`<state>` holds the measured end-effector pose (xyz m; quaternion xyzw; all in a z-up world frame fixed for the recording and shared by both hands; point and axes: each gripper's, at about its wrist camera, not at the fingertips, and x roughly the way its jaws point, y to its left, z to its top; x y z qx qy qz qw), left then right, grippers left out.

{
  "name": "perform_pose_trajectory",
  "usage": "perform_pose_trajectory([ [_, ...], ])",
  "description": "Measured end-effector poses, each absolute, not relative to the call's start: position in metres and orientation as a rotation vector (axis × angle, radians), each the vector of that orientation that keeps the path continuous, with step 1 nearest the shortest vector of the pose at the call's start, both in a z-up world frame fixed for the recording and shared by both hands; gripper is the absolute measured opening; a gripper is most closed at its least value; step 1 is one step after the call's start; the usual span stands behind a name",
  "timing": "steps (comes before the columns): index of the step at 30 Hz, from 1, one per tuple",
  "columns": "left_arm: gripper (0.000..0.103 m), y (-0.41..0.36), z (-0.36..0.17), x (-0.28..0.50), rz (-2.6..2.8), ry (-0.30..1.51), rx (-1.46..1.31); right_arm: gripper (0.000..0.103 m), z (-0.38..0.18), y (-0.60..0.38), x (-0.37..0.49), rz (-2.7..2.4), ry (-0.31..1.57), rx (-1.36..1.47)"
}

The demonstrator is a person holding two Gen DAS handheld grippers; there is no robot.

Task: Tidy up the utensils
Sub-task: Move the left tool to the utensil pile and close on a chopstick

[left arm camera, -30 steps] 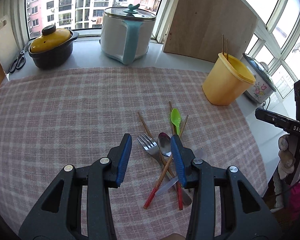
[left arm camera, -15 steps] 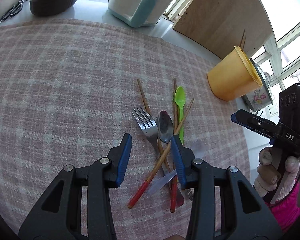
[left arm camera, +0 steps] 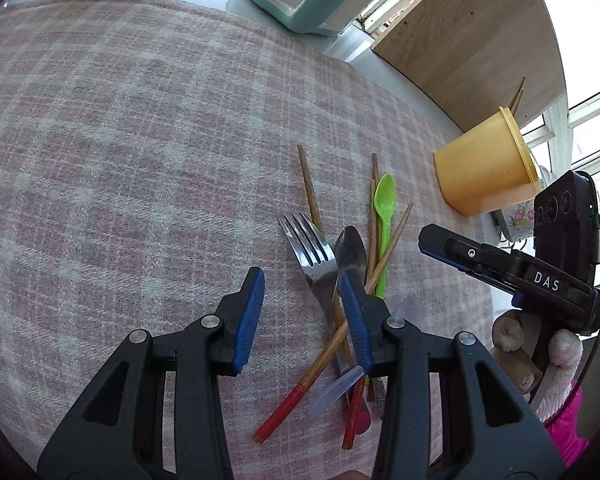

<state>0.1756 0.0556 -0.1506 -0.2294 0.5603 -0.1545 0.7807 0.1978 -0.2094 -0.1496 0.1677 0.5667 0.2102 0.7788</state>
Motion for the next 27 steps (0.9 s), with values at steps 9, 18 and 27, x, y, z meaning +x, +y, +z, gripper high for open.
perform_pose_trajectory([
  [9,0.040,0.055,-0.159,0.184,-0.331,1.216,-0.533,0.035,-0.157,-0.202,0.205,0.437,1.240,0.362],
  [18,0.037,0.052,-0.164,0.189,-0.329,1.215,-0.556,0.028,-0.167,-0.202,0.211,0.416,1.258,0.387],
  [27,0.029,0.043,-0.167,0.195,-0.334,1.214,-0.552,0.018,-0.169,-0.201,0.213,0.410,1.261,0.389],
])
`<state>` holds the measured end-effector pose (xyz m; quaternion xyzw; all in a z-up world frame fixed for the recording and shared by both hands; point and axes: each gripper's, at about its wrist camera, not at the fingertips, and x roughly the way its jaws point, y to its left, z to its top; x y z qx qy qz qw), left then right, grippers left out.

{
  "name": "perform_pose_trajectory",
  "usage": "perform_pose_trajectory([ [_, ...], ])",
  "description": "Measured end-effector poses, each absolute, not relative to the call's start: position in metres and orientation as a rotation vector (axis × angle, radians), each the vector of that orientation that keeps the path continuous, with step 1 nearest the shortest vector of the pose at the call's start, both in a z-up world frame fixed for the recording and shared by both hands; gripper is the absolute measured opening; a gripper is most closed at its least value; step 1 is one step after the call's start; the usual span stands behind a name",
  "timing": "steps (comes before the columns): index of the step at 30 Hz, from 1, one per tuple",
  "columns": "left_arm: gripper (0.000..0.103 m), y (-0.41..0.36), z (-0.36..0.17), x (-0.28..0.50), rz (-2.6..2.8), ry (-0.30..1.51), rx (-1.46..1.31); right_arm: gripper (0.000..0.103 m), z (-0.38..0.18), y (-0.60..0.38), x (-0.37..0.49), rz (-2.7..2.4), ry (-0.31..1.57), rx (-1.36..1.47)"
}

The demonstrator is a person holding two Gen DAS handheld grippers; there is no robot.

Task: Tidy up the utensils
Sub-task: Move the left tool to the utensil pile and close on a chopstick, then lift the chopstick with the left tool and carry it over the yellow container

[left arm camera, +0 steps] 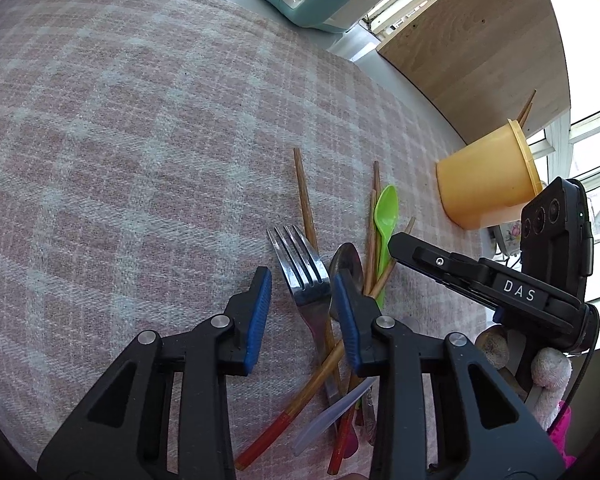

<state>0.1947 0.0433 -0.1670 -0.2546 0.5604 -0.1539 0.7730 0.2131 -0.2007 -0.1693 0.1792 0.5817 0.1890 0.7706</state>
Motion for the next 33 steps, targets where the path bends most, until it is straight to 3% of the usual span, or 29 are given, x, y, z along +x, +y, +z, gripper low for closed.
perform_pose_trajectory([
  [12,0.011,0.033,-0.163,0.196,-0.336,1.186,-0.540,0.010,-0.161,-0.194,0.211,0.424,1.239,0.367],
  [33,0.009,0.007,-0.155,0.196,-0.306,1.161,-0.400,0.007,-0.148,-0.188,0.203,0.446,1.209,0.337],
])
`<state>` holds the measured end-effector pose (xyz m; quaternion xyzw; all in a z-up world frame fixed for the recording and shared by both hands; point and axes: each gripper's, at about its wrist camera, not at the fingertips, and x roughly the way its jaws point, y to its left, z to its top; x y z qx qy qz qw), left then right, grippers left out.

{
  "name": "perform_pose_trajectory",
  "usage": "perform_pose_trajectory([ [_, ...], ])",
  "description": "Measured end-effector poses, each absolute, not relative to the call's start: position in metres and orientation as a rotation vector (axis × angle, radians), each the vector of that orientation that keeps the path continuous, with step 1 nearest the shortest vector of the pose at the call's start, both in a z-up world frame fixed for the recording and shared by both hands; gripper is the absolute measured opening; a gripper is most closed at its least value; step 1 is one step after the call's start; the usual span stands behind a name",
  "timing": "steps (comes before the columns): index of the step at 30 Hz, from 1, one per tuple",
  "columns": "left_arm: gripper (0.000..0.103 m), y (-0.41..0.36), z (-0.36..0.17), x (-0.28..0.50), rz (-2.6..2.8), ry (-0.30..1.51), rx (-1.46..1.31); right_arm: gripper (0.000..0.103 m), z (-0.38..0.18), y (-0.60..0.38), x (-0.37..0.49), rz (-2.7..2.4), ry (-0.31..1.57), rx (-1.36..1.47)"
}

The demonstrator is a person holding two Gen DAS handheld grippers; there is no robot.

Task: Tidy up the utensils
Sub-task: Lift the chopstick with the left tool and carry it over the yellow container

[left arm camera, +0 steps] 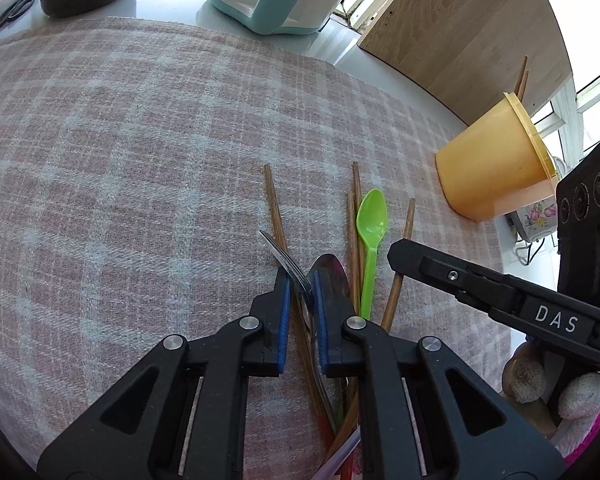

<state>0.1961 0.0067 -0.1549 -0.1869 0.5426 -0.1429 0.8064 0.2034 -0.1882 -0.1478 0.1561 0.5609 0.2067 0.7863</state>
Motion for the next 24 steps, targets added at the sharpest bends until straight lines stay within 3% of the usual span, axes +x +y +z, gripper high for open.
perform_pose_trajectory([
  [24,0.001,0.042,-0.056,0.140,-0.280,0.911,-0.274,0.004,-0.040,-0.170,0.140,0.558,0.897,0.089],
])
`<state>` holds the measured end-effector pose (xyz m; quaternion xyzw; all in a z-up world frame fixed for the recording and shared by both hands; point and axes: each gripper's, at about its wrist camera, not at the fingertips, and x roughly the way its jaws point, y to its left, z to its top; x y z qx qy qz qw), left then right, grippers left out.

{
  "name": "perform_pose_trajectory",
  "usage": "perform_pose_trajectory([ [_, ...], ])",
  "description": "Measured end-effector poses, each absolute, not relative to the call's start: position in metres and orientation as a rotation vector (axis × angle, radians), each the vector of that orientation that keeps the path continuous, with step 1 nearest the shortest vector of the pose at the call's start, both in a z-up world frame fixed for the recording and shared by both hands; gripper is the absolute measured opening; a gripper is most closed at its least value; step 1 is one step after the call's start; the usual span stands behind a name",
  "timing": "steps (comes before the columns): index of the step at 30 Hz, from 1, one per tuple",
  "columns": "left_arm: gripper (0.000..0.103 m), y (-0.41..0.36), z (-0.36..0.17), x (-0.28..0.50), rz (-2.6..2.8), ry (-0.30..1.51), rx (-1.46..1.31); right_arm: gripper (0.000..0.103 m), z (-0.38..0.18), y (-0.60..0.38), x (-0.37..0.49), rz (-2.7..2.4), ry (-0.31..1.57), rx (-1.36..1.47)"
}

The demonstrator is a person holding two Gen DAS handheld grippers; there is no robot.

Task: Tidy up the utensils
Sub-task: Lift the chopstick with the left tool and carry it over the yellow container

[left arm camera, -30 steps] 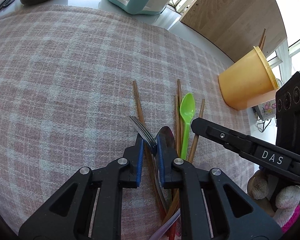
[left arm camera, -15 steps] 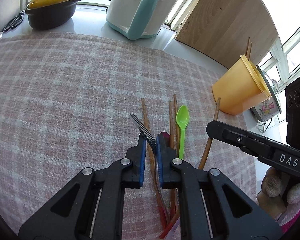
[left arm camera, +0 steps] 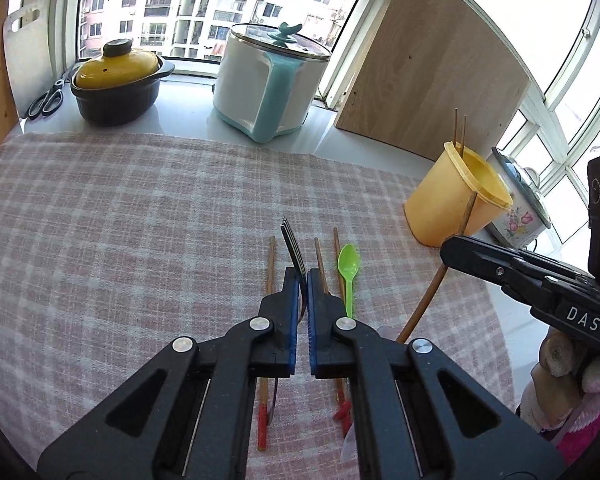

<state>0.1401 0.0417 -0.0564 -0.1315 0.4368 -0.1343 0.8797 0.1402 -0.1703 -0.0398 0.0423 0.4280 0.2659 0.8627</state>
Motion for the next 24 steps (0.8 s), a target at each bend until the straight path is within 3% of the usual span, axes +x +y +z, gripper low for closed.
perform_pose_trajectory([
  [24,0.000,0.004,0.003,0.147,-0.383,0.790,-0.242,0.004,0.041,-0.227,0.119,0.451,0.667,0.058],
])
